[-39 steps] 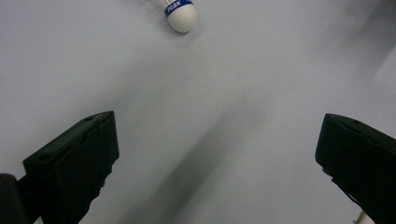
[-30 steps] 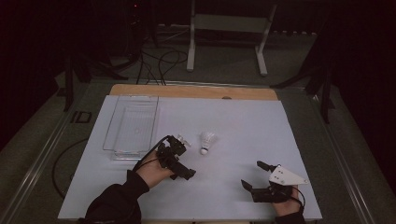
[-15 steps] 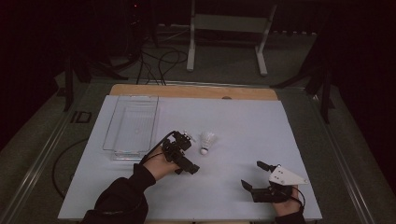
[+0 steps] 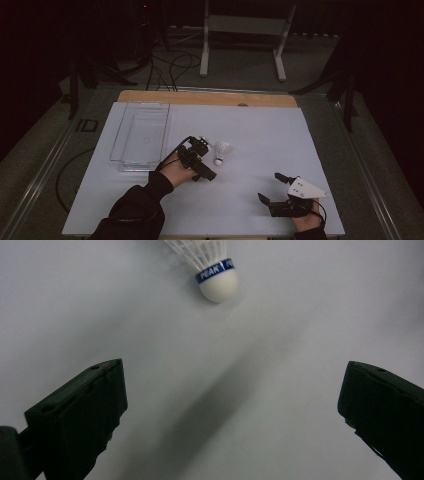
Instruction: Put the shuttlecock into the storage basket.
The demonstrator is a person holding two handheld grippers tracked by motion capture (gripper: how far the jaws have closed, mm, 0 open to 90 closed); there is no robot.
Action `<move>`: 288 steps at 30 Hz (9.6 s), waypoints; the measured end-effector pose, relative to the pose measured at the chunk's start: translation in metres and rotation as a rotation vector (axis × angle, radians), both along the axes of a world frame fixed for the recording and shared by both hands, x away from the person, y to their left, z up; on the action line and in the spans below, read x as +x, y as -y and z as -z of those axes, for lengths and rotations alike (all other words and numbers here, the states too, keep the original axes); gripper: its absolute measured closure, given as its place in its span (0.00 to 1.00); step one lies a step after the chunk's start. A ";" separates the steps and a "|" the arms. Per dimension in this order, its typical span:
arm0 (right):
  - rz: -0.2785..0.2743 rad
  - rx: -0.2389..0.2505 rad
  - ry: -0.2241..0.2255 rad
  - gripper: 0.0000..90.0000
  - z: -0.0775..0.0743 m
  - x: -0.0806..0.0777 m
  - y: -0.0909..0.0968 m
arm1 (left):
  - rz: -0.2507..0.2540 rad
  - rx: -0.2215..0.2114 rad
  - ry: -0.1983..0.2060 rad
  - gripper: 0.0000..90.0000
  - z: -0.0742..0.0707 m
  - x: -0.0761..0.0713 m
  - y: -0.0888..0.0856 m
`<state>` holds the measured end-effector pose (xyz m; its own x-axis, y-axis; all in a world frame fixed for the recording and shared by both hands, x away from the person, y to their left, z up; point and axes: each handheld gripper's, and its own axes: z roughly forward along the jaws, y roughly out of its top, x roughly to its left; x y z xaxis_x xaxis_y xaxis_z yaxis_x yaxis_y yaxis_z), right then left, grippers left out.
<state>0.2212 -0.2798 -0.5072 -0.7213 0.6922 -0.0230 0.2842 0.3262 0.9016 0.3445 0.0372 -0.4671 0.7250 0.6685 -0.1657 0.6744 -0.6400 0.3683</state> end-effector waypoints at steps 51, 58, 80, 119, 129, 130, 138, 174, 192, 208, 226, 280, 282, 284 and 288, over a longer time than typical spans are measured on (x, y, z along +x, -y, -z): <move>-0.016 -0.017 -0.015 0.11 0.002 0.000 -0.003 | -0.229 0.100 -0.019 0.30 0.023 0.028 0.057; -0.014 -0.017 -0.013 0.11 0.002 0.001 -0.003 | -0.231 0.099 -0.035 0.42 0.029 0.031 0.060; -0.008 -0.025 -0.015 0.11 0.001 0.001 -0.003 | -0.218 0.105 -0.046 0.71 0.033 0.035 0.059; -0.013 -0.025 -0.019 0.11 0.003 0.001 -0.004 | -0.020 0.040 -0.012 0.73 -0.011 0.030 0.025; -0.013 -0.021 -0.016 0.11 0.002 0.001 -0.004 | 0.078 0.059 -0.020 0.73 -0.019 0.019 0.019; -0.013 -0.020 -0.017 0.11 0.002 0.001 -0.004 | 0.086 0.058 -0.021 0.73 -0.020 0.018 0.018; -0.014 -0.019 -0.021 0.11 0.003 0.001 -0.004 | 0.165 0.091 -0.037 0.73 -0.027 0.012 0.014; -0.017 -0.024 -0.018 0.11 0.002 0.000 -0.005 | 0.272 0.126 -0.010 0.73 -0.074 -0.010 -0.026; -0.013 -0.023 -0.015 0.11 0.002 0.000 -0.005 | 0.286 0.094 0.009 0.73 -0.111 -0.020 -0.047; -0.017 -0.026 -0.012 0.11 0.002 0.001 -0.006 | 0.262 0.039 0.057 0.73 -0.146 -0.020 -0.068; -0.015 -0.027 -0.009 0.11 0.002 0.000 -0.006 | 0.179 0.027 0.072 0.73 -0.151 -0.014 -0.099; -0.018 -0.025 -0.015 0.11 0.002 0.000 -0.008 | -0.151 0.085 0.066 0.73 -0.134 -0.009 -0.215; -0.019 -0.027 -0.013 0.11 0.002 0.000 -0.008 | -0.162 0.088 0.070 0.73 -0.132 -0.009 -0.216; -0.020 -0.025 -0.014 0.11 0.002 0.000 -0.008 | -0.165 0.081 0.076 0.73 -0.130 -0.009 -0.218; -0.018 -0.027 -0.016 0.11 0.002 0.000 -0.008 | -0.176 0.066 0.100 0.73 -0.124 -0.008 -0.222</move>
